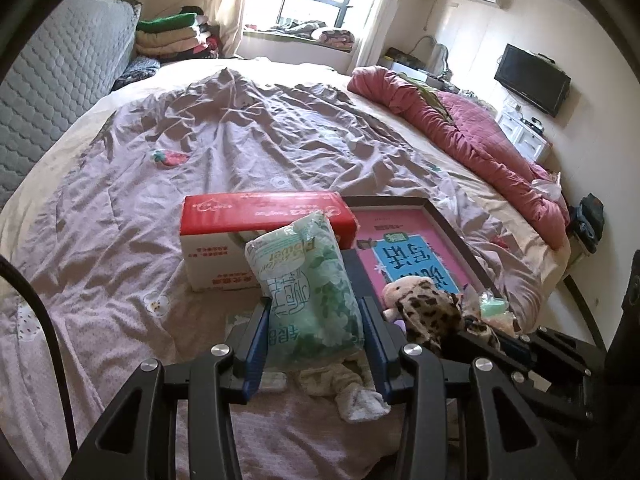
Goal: Organize soft objects
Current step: 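Carry the tissue packet with the left tool over the tray while the right tool carries the scrunchie, then lower the tissue packet onto the tray and open the left tool while the right tool releases the scrunchie, then move both tools back from the tray toward the remaining items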
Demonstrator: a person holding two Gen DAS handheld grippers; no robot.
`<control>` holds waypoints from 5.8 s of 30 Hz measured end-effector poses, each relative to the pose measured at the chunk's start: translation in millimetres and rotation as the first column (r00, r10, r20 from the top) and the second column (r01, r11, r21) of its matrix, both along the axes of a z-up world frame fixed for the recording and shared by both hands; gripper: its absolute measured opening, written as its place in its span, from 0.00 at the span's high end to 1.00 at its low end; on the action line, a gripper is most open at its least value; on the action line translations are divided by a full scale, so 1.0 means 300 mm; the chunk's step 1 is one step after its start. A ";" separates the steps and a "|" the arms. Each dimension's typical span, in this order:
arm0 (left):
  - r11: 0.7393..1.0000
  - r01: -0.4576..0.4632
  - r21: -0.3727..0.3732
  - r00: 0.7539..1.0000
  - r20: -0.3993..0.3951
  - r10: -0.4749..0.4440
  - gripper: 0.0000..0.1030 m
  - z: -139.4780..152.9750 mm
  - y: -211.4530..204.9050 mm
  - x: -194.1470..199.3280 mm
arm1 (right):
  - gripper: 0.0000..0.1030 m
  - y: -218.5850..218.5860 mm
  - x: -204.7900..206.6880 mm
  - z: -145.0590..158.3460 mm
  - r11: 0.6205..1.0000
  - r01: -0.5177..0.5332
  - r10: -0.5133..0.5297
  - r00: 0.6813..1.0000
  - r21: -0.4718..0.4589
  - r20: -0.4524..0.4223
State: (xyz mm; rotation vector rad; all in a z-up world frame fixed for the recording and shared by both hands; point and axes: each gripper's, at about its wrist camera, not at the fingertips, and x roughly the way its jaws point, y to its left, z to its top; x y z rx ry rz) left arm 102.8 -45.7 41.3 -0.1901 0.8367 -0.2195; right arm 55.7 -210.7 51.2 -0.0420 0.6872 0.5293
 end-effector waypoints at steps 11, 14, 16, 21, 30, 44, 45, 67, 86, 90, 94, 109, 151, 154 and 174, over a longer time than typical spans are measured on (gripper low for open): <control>0.997 0.075 -0.005 0.997 0.015 -0.075 0.58 0.034 -0.143 -0.016 | 0.87 -0.268 0.025 0.103 0.983 0.169 -0.173 0.984 0.075 0.047; 0.994 0.106 0.002 0.994 0.015 -0.106 0.58 0.034 -0.201 -0.020 | 0.87 -0.356 0.032 0.121 0.971 0.220 -0.225 0.973 0.096 0.051; 0.992 0.126 0.008 0.992 0.011 -0.126 0.58 0.031 -0.240 -0.020 | 0.87 -0.402 0.033 0.126 0.964 0.242 -0.249 0.967 0.111 0.051; 0.985 0.169 0.023 0.986 -0.003 -0.169 0.58 0.017 -0.342 -0.010 | 0.87 -0.483 0.044 0.123 0.952 0.280 -0.287 0.957 0.127 0.040; 0.976 0.208 0.061 0.978 -0.044 -0.206 0.58 -0.036 -0.468 0.031 | 0.87 -0.572 0.052 0.109 0.933 0.326 -0.335 0.942 0.155 0.031; 0.963 0.246 0.108 0.967 -0.093 -0.236 0.58 -0.128 -0.573 0.087 | 0.87 -0.595 0.114 0.043 0.928 0.344 -0.346 0.938 0.145 -0.011; 0.962 0.249 0.111 0.967 -0.092 -0.239 0.58 -0.130 -0.578 0.089 | 0.87 -0.595 0.119 0.039 0.927 0.345 -0.347 0.938 0.145 -0.014; 0.958 0.282 0.047 0.955 -0.111 -0.276 0.58 -0.182 -0.568 0.111 | 0.87 -0.611 0.211 -0.056 0.918 0.388 -0.383 0.921 0.080 -0.066; 0.958 0.286 0.002 0.953 -0.110 -0.284 0.58 -0.195 -0.536 0.123 | 0.83 -0.511 0.294 -0.232 0.930 0.365 -0.350 0.916 0.046 -0.196; 0.958 0.287 0.003 0.952 -0.114 -0.285 0.58 -0.196 -0.536 0.122 | 0.75 -0.516 0.292 -0.229 0.927 0.370 -0.351 0.915 0.064 -0.199; 0.958 0.285 0.005 0.953 -0.111 -0.283 0.58 -0.197 -0.537 0.122 | 0.67 -0.512 0.280 -0.215 0.929 0.364 -0.348 0.920 0.063 -0.179; 0.958 0.286 -0.001 0.952 -0.111 -0.284 0.57 -0.199 -0.537 0.125 | 0.62 -0.567 0.239 -0.163 0.910 0.410 -0.397 0.905 0.065 -0.149; 0.969 0.237 -0.065 0.969 -0.049 -0.241 0.34 -0.121 -0.470 0.104 | 0.44 -0.596 0.155 -0.079 0.892 0.444 -0.432 0.892 0.088 -0.130; 0.970 0.233 -0.074 0.971 -0.031 -0.235 0.34 -0.098 -0.458 0.094 | 0.41 -0.601 0.145 -0.064 0.888 0.451 -0.440 0.890 0.091 -0.119; 0.984 0.174 -0.041 0.984 0.052 -0.172 0.23 0.030 -0.369 0.011 | 0.27 -0.590 0.092 0.045 0.880 0.464 -0.460 0.886 0.104 -0.060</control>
